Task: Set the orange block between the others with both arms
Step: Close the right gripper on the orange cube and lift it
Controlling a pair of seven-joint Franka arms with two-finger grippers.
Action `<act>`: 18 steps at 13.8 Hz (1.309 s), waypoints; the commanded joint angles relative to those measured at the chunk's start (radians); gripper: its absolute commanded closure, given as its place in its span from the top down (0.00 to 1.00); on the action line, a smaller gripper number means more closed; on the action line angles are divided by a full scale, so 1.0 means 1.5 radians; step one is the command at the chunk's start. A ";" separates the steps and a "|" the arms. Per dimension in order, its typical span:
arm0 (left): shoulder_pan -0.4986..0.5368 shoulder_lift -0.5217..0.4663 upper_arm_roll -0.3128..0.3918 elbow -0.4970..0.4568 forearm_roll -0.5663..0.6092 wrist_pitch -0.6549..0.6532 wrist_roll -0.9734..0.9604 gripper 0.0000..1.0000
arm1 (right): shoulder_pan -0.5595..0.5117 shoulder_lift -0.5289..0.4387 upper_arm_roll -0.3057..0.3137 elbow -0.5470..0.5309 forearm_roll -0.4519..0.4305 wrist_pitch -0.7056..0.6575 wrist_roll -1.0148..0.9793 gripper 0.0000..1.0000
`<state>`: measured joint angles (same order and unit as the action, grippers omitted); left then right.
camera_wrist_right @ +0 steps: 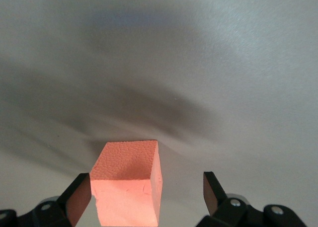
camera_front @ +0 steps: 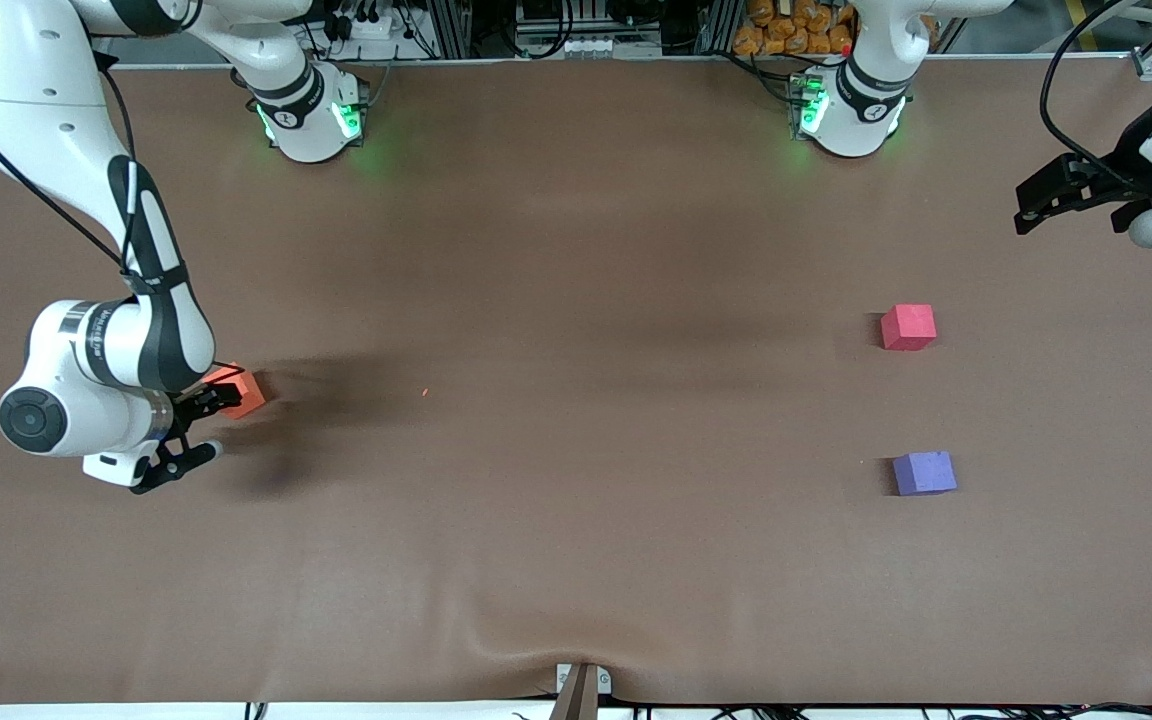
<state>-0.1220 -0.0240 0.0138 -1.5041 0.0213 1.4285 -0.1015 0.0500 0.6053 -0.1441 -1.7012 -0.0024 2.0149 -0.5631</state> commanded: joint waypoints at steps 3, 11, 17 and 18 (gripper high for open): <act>-0.004 0.000 0.000 0.006 0.005 -0.010 0.012 1.00 | -0.006 0.003 0.003 -0.037 0.029 0.012 -0.038 1.00; -0.003 0.001 0.000 0.007 0.004 -0.009 0.012 1.00 | -0.003 0.003 0.003 -0.025 0.034 0.007 -0.062 1.00; -0.001 0.001 0.000 0.008 0.005 -0.008 0.012 1.00 | -0.001 0.000 0.003 -0.021 0.039 0.004 -0.062 1.00; -0.001 0.001 0.001 0.009 0.005 -0.008 0.012 1.00 | -0.001 0.001 0.003 -0.021 0.039 0.004 -0.062 1.00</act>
<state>-0.1238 -0.0239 0.0138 -1.5042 0.0213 1.4284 -0.1015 0.0512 0.6195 -0.1408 -1.7295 0.0358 2.0139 -0.6212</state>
